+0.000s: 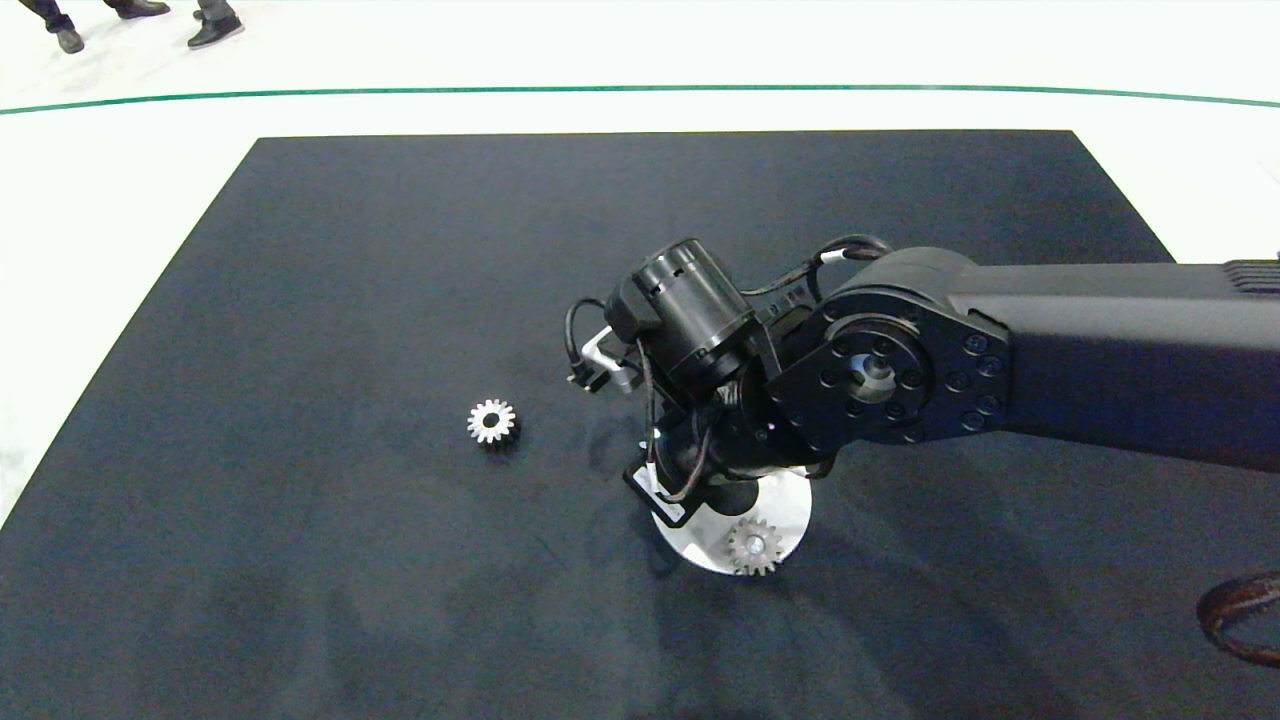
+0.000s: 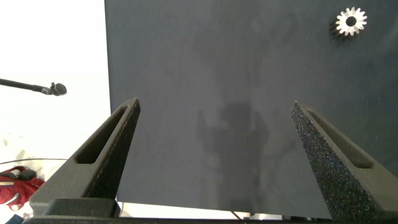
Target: Remove an incorrectly installed larger gear and replace it with the correct smaller gear
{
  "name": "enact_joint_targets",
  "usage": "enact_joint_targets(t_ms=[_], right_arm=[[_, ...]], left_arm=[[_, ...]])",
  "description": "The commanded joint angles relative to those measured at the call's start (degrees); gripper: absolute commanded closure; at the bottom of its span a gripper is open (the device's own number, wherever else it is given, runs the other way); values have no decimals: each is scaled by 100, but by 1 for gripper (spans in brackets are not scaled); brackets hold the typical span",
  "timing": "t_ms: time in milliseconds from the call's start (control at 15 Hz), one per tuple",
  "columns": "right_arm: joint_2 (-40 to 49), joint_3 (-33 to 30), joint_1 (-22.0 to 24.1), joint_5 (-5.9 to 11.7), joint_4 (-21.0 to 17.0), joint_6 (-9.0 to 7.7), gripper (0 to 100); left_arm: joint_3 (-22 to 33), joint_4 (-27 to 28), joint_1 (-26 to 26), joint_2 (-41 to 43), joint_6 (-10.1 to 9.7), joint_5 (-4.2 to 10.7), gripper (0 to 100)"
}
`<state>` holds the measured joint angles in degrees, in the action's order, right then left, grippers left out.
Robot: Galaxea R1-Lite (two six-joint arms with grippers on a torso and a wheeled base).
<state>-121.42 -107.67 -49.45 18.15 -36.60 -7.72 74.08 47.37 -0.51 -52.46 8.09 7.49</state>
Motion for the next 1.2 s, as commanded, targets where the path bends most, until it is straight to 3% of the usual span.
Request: enact_joint_targets(t_ms=[67, 333, 467, 533, 667, 733, 933, 1067, 1133, 1200], right_arm=[[180, 18, -21, 4, 3, -11, 74], [584, 35, -100, 31, 3, -2, 83], [1129, 97, -127, 101, -32, 139, 86], [1472, 264, -109, 250, -32, 253, 89], [2070, 765, -83, 655, -32, 684, 92], [2702, 1644, -13, 971, -32, 939, 93], [3994, 3393, 348, 936, 12, 1053, 93], [4759, 4377, 506, 927, 249, 1571, 93], [5005, 4720, 524, 953, 531, 1853, 93], [5172, 5019, 559, 971, 768, 1993, 93]], left_arm=[[10, 26, -2, 7, 8, 7, 0], [27, 9, -2, -1, 8, 16, 0], [1, -26, -2, -1, 17, 16, 0], [-34, -26, -2, -1, 17, 16, 0], [-69, -26, -2, -1, 61, 7, 0], [-87, -26, 7, -28, 61, -1, 0], [-87, -70, -2, -54, -1, -37, 0], [-87, -141, 139, -72, -203, -45, 0], [-52, -290, 473, -177, -115, -19, 0], [19, -562, 1000, -353, -71, -1, 0]])
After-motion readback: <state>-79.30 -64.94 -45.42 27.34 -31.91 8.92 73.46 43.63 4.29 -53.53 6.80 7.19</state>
